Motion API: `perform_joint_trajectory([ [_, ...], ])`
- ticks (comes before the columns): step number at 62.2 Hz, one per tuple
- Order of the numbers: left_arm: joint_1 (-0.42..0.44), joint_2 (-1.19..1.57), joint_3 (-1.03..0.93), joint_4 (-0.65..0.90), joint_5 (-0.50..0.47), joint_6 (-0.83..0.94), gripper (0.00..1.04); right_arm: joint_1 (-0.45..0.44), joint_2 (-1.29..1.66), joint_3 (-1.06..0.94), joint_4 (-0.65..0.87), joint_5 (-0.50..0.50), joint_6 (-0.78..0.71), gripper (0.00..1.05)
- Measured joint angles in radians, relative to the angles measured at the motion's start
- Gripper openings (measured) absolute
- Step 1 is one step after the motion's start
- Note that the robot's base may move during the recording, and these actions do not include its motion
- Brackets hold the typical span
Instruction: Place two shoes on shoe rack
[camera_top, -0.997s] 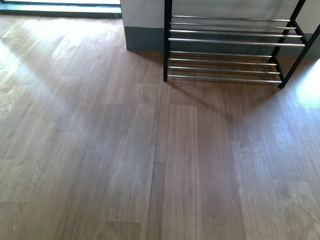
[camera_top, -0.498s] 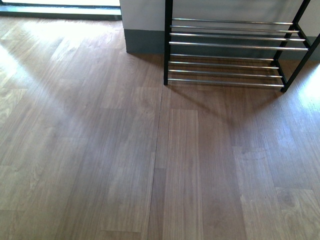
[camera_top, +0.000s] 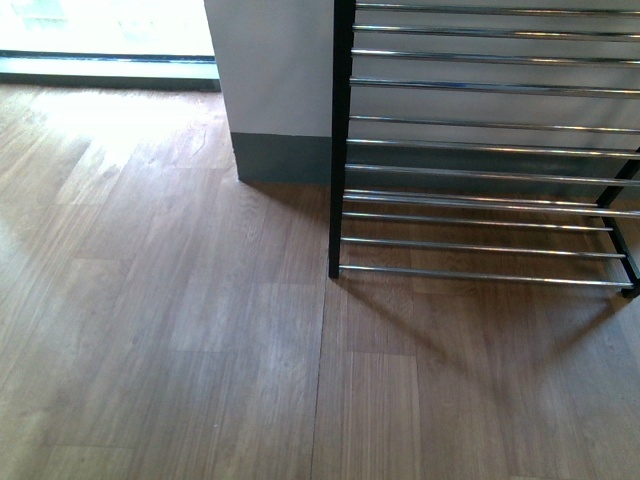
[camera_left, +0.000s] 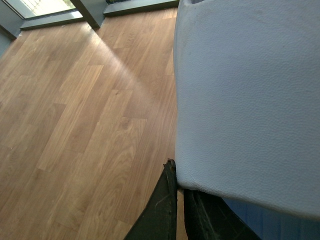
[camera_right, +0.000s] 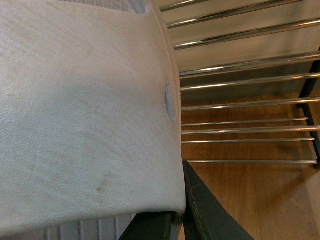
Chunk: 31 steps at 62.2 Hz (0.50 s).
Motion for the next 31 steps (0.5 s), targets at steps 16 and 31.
perform_joint_trajectory([
  [16,0.0,0.0,-0.003,0.0,0.0,0.0,0.02,0.0,0.0,0.0,0.0,0.0,0.0,0.01],
  [31,0.0,0.0,-0.003,0.0,0.0,0.0,0.02,0.0,0.0,0.0,0.0,0.0,0.0,0.01],
])
